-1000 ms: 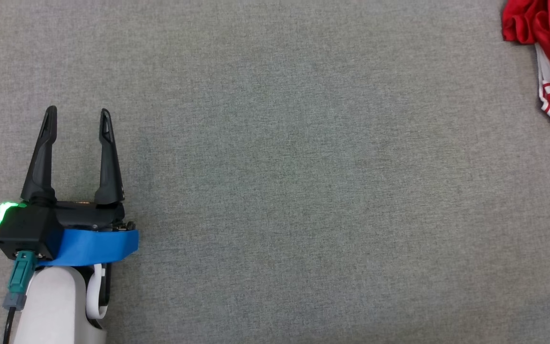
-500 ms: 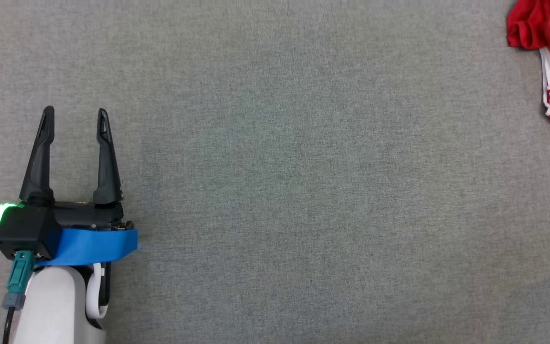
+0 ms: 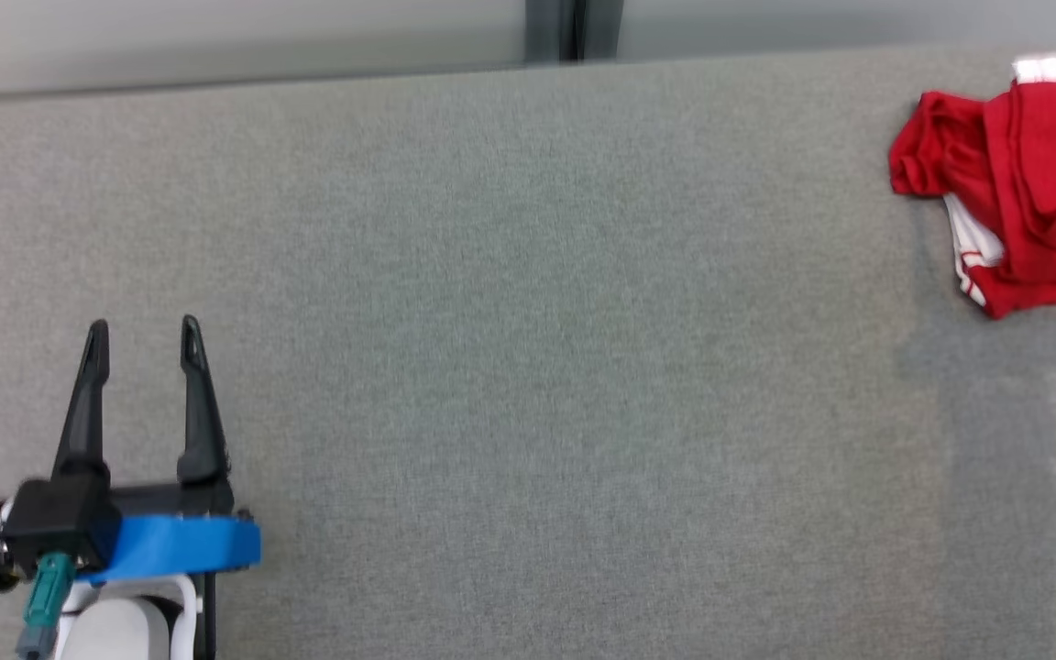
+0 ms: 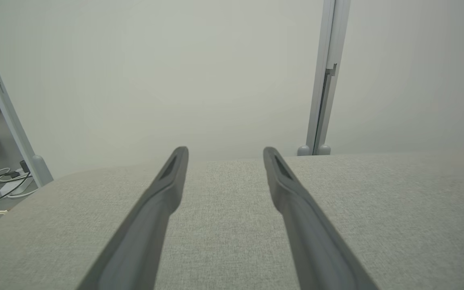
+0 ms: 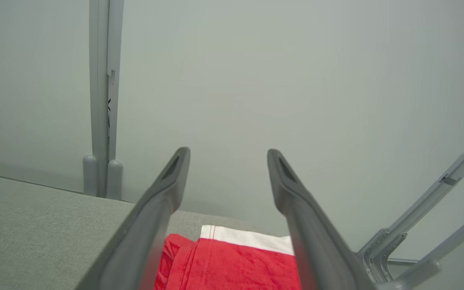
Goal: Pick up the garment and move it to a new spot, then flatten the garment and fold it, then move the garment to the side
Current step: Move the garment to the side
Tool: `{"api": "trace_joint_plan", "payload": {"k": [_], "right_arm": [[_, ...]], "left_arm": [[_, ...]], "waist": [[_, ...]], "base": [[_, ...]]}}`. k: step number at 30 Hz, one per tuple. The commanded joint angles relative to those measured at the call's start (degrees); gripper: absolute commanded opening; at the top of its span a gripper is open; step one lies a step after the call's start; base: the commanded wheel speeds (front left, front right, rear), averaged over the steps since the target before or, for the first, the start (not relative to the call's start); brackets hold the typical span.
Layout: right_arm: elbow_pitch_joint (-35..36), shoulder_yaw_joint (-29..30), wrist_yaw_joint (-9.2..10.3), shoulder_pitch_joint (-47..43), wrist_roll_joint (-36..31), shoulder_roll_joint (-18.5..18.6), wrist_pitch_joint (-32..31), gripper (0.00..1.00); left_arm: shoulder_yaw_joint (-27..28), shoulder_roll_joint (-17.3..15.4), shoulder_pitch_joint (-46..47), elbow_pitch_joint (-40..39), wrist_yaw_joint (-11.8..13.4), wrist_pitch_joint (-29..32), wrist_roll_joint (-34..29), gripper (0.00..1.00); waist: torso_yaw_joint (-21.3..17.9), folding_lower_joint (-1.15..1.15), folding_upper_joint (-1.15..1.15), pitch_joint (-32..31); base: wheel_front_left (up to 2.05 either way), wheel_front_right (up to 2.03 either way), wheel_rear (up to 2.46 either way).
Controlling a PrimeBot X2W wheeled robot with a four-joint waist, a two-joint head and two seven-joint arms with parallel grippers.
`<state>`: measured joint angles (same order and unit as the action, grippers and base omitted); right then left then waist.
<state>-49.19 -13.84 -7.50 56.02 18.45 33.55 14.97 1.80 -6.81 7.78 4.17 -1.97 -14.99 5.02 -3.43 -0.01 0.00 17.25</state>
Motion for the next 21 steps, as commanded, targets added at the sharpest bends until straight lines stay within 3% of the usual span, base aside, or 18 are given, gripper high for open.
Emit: {"api": "trace_joint_plan", "payload": {"k": [1,10,21], "right_arm": [[2.71,0.74,0.02,-3.22,-0.64,-1.72,0.27,1.00],[16.24,0.28,0.02,-19.22,-2.55,-11.33,0.28,1.00],[24.45,2.64,0.02,-31.73,-2.23,-17.27,0.28,1.00]], "left_arm": [[0.54,0.20,-1.14,0.25,0.31,-0.26,0.27,1.00],[0.84,1.05,-5.87,1.95,0.22,-0.27,0.87,1.00],[0.16,1.93,-7.94,3.56,-0.08,-0.27,0.84,1.00]], "waist": [[-1.17,0.01,0.00,-2.56],[-0.04,0.01,0.00,-9.27],[1.78,0.01,0.00,-13.26]], "base": [[0.00,0.00,0.00],[0.00,0.00,0.00],[0.00,0.00,0.00]]}}
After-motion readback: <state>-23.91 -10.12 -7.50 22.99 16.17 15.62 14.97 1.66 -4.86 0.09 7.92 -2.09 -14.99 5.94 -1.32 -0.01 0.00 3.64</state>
